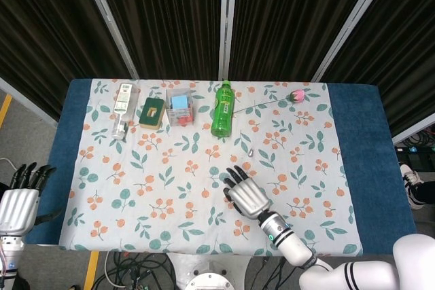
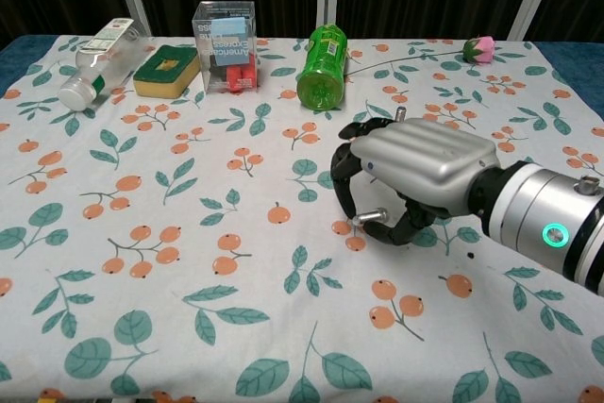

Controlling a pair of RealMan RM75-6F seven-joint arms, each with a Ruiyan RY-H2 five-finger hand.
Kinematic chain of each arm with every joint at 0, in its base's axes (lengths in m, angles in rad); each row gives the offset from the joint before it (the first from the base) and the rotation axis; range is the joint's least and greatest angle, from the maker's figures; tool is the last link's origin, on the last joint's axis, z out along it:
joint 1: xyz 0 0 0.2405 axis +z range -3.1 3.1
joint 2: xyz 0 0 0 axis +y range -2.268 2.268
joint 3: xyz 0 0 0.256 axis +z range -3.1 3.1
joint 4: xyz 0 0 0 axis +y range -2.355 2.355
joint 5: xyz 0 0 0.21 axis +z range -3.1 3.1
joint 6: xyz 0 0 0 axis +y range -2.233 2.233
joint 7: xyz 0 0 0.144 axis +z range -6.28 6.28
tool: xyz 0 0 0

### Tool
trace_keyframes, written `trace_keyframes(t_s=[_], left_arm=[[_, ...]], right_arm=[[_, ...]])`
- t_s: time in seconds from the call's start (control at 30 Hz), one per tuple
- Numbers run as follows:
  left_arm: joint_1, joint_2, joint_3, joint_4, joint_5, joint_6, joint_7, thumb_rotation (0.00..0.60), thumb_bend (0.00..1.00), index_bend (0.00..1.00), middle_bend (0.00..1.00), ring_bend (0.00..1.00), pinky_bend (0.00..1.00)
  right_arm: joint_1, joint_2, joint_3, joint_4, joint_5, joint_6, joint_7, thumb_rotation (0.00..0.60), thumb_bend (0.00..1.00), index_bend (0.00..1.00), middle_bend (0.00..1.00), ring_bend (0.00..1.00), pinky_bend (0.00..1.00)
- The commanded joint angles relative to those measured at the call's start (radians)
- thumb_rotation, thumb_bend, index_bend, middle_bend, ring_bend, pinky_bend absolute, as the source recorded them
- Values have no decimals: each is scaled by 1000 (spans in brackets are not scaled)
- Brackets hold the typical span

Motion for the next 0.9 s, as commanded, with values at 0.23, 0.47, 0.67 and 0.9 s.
trace_keyframes(t_s=[0.23,0.47,0.67,0.9], left_arm=[[-4,3,-1,-8,2,-5,12,600,70,163,135,37,35],[-4,6,-1,-16,0,-5,19,600,70,163,135,37,35],[-3,7,-1,-18,-2,-5,21,600,70,163,135,38,35],[-4,7,-1,-18,-2,-7,22,600,70,163,135,38,34]], right_arm=[[-18,70,74,11,10,-42,236,600,317,587,253,0,0],[-7,60,89,52,32,-71,271,600,317,589,252,0,0],[-2,57,89,74,36,-84,284,600,317,576,247,0,0],[1,56,87,86,42,-85,276,600,321,522,243,0,0]])
